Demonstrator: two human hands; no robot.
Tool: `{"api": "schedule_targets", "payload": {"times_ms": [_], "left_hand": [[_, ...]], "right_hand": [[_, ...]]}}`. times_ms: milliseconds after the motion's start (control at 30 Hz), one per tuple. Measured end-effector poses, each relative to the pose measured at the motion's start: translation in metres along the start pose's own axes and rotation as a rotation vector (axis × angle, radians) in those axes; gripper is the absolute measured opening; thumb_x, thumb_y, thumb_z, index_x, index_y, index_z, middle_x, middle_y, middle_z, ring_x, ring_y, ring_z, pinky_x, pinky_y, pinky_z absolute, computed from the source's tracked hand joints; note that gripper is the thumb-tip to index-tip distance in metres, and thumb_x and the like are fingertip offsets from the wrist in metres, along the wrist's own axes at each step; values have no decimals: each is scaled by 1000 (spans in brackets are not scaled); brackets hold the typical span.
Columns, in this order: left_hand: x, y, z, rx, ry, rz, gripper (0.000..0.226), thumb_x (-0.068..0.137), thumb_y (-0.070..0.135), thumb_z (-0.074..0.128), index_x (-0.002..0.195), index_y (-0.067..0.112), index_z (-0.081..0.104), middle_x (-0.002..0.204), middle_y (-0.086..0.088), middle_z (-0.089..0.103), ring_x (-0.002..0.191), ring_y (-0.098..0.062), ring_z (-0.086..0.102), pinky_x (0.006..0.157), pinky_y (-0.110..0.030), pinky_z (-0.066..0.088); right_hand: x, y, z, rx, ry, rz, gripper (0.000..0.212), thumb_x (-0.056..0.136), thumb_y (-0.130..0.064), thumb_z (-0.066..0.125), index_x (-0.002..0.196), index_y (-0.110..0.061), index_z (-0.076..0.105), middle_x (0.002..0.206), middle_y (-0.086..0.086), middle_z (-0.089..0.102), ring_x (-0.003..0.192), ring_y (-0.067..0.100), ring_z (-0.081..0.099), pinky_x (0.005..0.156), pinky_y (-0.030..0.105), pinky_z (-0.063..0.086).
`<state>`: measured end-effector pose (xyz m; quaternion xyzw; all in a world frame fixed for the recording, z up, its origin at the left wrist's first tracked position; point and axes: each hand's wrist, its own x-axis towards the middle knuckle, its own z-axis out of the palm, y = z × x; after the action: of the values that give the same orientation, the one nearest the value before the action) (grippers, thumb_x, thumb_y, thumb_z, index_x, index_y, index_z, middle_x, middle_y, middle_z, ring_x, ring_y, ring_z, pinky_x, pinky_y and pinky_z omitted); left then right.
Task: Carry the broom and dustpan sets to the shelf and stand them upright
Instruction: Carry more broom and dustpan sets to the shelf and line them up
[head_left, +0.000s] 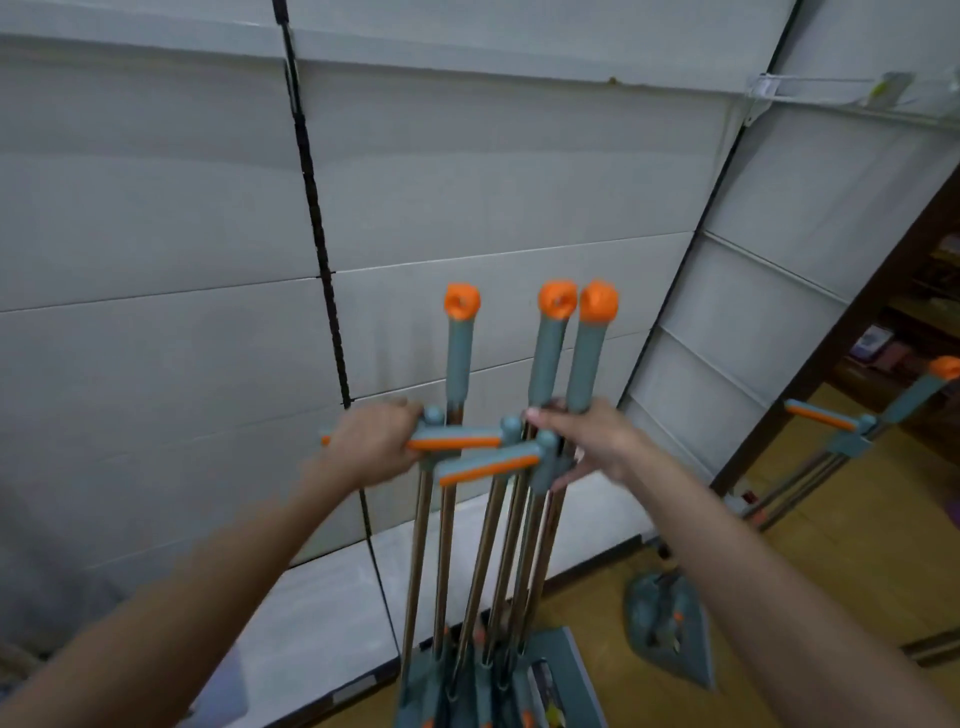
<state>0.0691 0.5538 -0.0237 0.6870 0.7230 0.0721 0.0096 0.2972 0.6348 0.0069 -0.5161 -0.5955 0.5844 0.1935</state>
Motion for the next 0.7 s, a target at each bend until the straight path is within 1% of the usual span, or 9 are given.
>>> {"api": "schedule_targets", "payload": {"times_ms": [67,133,200,267,333,433,533,633,700], "left_hand": [[13,-15,-38,55,99,2,31,87,37,50,104,12,52,109,-12,62,102,-33,60,77,-37,46],[21,-34,-68,104,161,-7,24,87,31,50,101,12,52,107,-12,62,100,-33,60,73,-36,43],[23,-53,-87,132,203,-23,22,86,30,50,97,11,52,105,-12,63,99,-34,59,70,-36,40],[24,-71,-96,140,231,-35,21,85,29,50,95,11,53,103,-12,63,97,-34,59,68,-35,37],[24,-86,-96,141,250,-44,20,85,29,51,94,12,54,100,-11,63,93,-33,60,65,-33,34],[26,-101,-83,133,277,-49,21,84,32,52,92,13,55,93,-8,63,83,-29,59,60,-32,32],[29,-111,-65,108,254,-84,22,83,35,57,91,15,57,88,-5,63,74,-25,57,57,-31,37],[32,-120,-51,80,235,-152,21,82,30,57,95,14,57,92,-5,61,78,-26,58,59,-32,41],[33,-128,-43,57,242,-206,20,82,27,57,96,14,57,94,-6,60,82,-28,59,60,-33,41]], "right_hand": [[9,-48,5,-1,15,-10,38,83,-27,69,115,-7,63,119,9,59,113,36,54,67,62,56],[17,-88,16,-20,15,-31,39,83,-28,68,115,-7,62,130,11,54,120,37,49,67,64,54],[22,-116,29,-49,-1,-59,36,83,-28,68,112,-9,62,130,12,55,122,37,49,69,67,53],[29,-131,41,-68,-16,-80,37,82,-28,69,112,-8,63,128,13,57,120,38,51,68,69,53],[35,-135,51,-73,-20,-97,39,82,-28,69,115,-8,62,128,14,57,120,39,51,66,68,53],[47,-129,66,-95,-27,-114,39,84,-26,67,118,-7,61,127,14,57,120,38,51,69,64,55],[62,-119,78,-116,-11,-124,40,85,-26,67,119,-7,60,125,15,60,118,36,54,74,61,56],[80,-110,90,-112,-20,-148,40,85,-26,67,120,-6,60,121,13,62,114,33,57,77,58,57],[93,-106,99,-106,-46,-168,40,85,-26,66,120,-6,60,117,14,63,110,33,59,77,56,57]]}}
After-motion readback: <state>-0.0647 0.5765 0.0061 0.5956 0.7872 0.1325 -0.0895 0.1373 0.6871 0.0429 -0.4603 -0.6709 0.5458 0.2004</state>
